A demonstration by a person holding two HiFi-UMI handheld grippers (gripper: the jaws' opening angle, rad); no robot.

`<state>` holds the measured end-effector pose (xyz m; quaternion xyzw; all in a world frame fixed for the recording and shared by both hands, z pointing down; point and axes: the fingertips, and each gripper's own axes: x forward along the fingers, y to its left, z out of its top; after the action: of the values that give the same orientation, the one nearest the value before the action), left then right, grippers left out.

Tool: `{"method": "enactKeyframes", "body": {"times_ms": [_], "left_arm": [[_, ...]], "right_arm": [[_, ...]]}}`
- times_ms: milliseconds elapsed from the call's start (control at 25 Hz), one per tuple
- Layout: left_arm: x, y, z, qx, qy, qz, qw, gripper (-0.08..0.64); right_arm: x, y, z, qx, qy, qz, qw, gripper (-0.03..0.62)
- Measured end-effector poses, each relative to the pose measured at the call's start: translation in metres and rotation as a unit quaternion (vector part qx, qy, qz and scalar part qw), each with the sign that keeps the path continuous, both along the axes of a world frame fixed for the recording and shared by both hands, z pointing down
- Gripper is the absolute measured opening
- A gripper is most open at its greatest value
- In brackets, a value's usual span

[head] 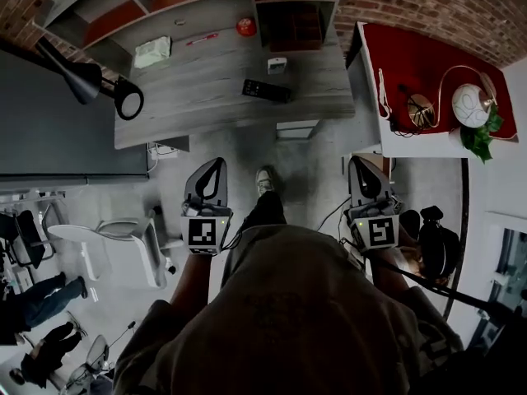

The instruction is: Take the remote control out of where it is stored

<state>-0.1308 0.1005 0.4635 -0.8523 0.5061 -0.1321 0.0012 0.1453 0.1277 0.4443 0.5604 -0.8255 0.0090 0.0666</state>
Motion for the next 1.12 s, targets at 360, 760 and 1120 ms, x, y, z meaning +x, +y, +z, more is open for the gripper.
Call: {"method": "enactKeyframes", "body": {"times_ms": [360, 760, 1120], "left_arm": [[0.002, -0.069, -0.012, 0.006, 0.011, 0.020, 0.9997, 0.011], [-0.021, -0.110, 0.001, -0.007, 0.019, 0.036, 0.9991, 0.011], [-0.037, -0.160, 0.009, -0.011, 0.022, 0.063, 0.9977, 0.011]], "right_arm": [[-0.013, -0.057, -0.002, -0.012, -0.002, 0.006, 1.000, 0.014], [-0.037, -0.102, -0.003, -0.011, 0.004, 0.025, 1.000, 0.014], [-0.054, -0.142, -0.011, -0.002, 0.011, 0.051, 0.999, 0.014]]}}
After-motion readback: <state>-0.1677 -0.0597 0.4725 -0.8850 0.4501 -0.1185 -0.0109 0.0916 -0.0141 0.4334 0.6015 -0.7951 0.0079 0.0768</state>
